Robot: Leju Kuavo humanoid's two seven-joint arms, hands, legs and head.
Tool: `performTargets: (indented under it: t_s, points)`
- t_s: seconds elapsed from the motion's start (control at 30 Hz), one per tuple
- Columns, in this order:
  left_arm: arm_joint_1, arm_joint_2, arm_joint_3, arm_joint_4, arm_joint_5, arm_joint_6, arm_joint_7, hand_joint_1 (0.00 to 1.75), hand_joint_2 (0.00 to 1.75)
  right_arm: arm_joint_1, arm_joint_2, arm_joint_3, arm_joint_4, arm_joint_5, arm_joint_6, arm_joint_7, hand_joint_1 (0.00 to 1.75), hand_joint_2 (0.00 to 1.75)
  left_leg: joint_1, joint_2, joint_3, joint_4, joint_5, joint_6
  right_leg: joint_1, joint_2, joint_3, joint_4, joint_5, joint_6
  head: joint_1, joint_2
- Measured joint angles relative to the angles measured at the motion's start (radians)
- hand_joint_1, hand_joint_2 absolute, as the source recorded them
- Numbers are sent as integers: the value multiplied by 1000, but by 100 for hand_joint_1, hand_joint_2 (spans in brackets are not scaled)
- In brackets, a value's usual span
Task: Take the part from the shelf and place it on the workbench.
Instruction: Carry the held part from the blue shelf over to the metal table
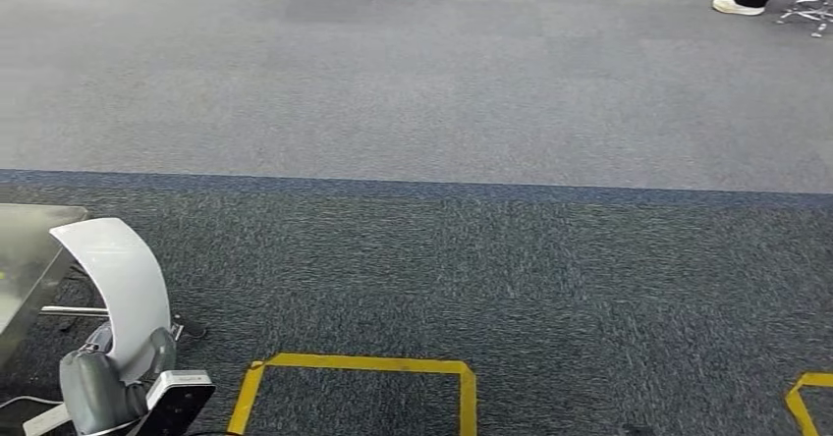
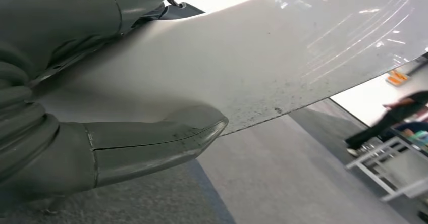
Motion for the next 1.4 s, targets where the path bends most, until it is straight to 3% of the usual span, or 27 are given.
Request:
performTargets:
  t_s: [0.03, 0.1, 0.17, 0.23, 0.3, 0.37, 0.4, 0.47, 0.53, 0.6, 0.67, 0.73, 0.8, 0.87, 0.9, 0.93, 0.97, 1.03, 1.1, 1.13, 1.17, 1.2, 1.27, 1.33, 1.4]
  points:
    - [-1, 0, 1, 0, 0, 0, 0, 175, 175, 0, 0, 0, 0, 0, 0, -1, 0, 0, -1, -12, -3, 4, -1, -4, -3, 24, 28, -60, 19, -2, -1, 0]
    - [-1, -1, 2, 0, 0, 1, -1, 175, 175, -1, 0, 0, 0, 1, -1, -3, 0, 0, 1, -35, -13, 10, 0, -16, -5, 52, 53, -110, 23, -7, -1, 0]
    - [1, -1, 3, 0, 0, 1, -2, 175, 175, -2, 0, 1, 0, 1, -1, -4, 0, 0, 5, -51, -22, 11, 3, -28, -4, 31, 58, -116, 24, -17, -1, 0]
    - [0, -1, 4, 0, 0, 2, -4, 175, 175, -3, 1, 1, 0, 2, -1, -6, 0, 0, 4, -12, -40, 49, -24, -38, -5, 4, 63, -122, 26, -29, -5, 0]
    - [-4, -1, 5, 0, 0, 3, -7, 175, 175, 0, 1, 2, 0, 2, -2, -7, 0, 0, 5, 46, -89, 159, -85, -46, -3, -28, 67, -125, 24, -37, -8, 0]
    - [-4, 0, 6, 0, 0, 6, -8, 175, 175, 1, 0, 2, 0, 2, -3, -8, 0, 0, 10, 65, -141, 273, -128, -53, 0, -60, 70, -124, 20, -40, -8, 0]
    - [-3, 0, 7, 0, 0, 9, -9, 175, 175, 1, 0, 2, 0, 2, -3, -8, 0, 0, 12, 70, -148, 289, -123, -55, 1, -75, 71, -124, 18, -40, -9, 0]
    - [-2, 0, 9, -1, 2, 21, -12, 175, 175, -2, 0, 2, 0, 3, -3, -8, 0, 0, 13, 84, -108, 210, -66, -55, 1, -100, 79, -124, 12, -36, -9, 0]
    - [-3, 0, 8, -3, 2, 36, -17, 175, 175, -3, 1, 3, 0, 3, -2, -8, 0, 0, 7, 127, -43, 83, -17, -48, 4, -121, 88, -122, 3, -27, -9, 0]
    - [-4, -1, 7, -6, -1, 56, -23, 175, 175, -4, 1, 4, 0, 3, -2, -8, 0, 0, -2, 153, -18, 27, -12, -36, 8, -143, 93, -121, -4, -14, -8, 0]
    - [-1, -1, 6, -11, -6, 84, -29, 175, 175, -9, 1, 7, 0, 3, -2, -9, 0, 0, -3, 135, -21, 22, -13, -23, 8, -160, 96, -121, -10, -3, -7, 0]
    - [1, -2, 4, -18, -9, 107, -35, 175, 175, -14, 1, 9, 0, 3, -2, -10, 0, 0, 1, 113, -20, 17, -10, -12, 4, -123, 85, -93, -34, 6, -3, 0]
    - [-2, -2, -3, -22, -11, 130, -45, 175, 175, -15, 1, 10, 1, 3, -2, -12, 0, 0, 3, 89, -18, 14, -8, -2, 1, -63, 32, 16, -90, 9, 2, 0]
    - [-2, -3, -9, -25, -14, 161, -64, 175, 175, -10, 1, 10, 1, 3, -2, -11, 0, 0, 1, 62, -18, 14, -9, 3, 2, -43, -41, 147, -133, 8, 2, 0]
    - [-1, -3, -10, -29, -15, 173, -72, 175, 175, -8, 1, 10, 1, 3, -2, -11, 0, 0, -1, 48, -17, 15, -9, 3, 2, -40, -63, 174, -128, 7, 2, 0]
    - [0, -3, -11, -34, -18, 181, -78, 175, 175, -8, 1, 10, 1, 3, -2, -12, 0, 0, -1, 33, -14, 15, -10, 3, 2, -37, -66, 161, -102, 5, 2, 0]
    - [0, -3, -13, -40, -22, 184, -82, 175, 175, -8, 1, 10, 1, 3, -2, -12, 0, 0, -1, 18, -11, 15, -11, 3, 2, -32, -51, 112, -61, 2, 2, 0]
    - [0, -3, -16, -54, -33, 187, -87, 175, 175, -10, 1, 10, 1, 3, -3, -14, 0, 0, -2, -7, -8, 16, -13, -1, -1, 11, -1, -22, 12, -3, 2, 0]
    - [0, -3, -18, -67, -49, 189, -91, 175, 175, -11, 1, 10, 1, 3, -3, -14, 0, 0, 1, -30, -15, 19, -12, -10, -3, 50, 33, -94, 29, -6, 2, 0]
    - [0, -3, -18, -74, -56, 190, -94, 175, 175, -11, 1, 10, 1, 3, -3, -14, 0, 0, 3, -42, -19, 20, -10, -16, -2, 55, 39, -101, 25, -8, 2, 0]
    - [1, -2, -17, -84, -61, 190, -97, 175, 175, -11, 2, 10, 1, 3, -3, -14, 0, 0, 5, -54, -23, 19, -8, -22, -2, 44, 44, -106, 25, -11, 2, 0]
    - [2, -2, -16, -94, -64, 191, -101, 175, 175, -12, 3, 10, 1, 3, -3, -14, 0, 0, 6, -51, -26, 22, -10, -27, -2, 32, 47, -110, 26, -15, 1, 0]
    - [-1, -2, -14, -113, -67, 192, -106, 175, 175, -13, 4, 10, 1, 3, -3, -15, 0, 0, 4, -5, -47, 70, -43, -37, -4, 4, 54, -117, 27, -27, -3, 0]
    - [-5, -1, -14, -124, -67, 193, -107, 175, 175, -11, 5, 10, 1, 3, -3, -15, 0, 0, 6, 52, -102, 191, -105, -46, -3, -28, 59, -120, 22, -37, -6, 0]
    - [-4, 0, -12, -128, -68, 193, -107, 175, 175, -9, 5, 10, 1, 3, -3, -15, 0, 0, 11, 68, -151, 293, -137, -54, -1, -59, 65, -119, 16, -39, -6, 0]
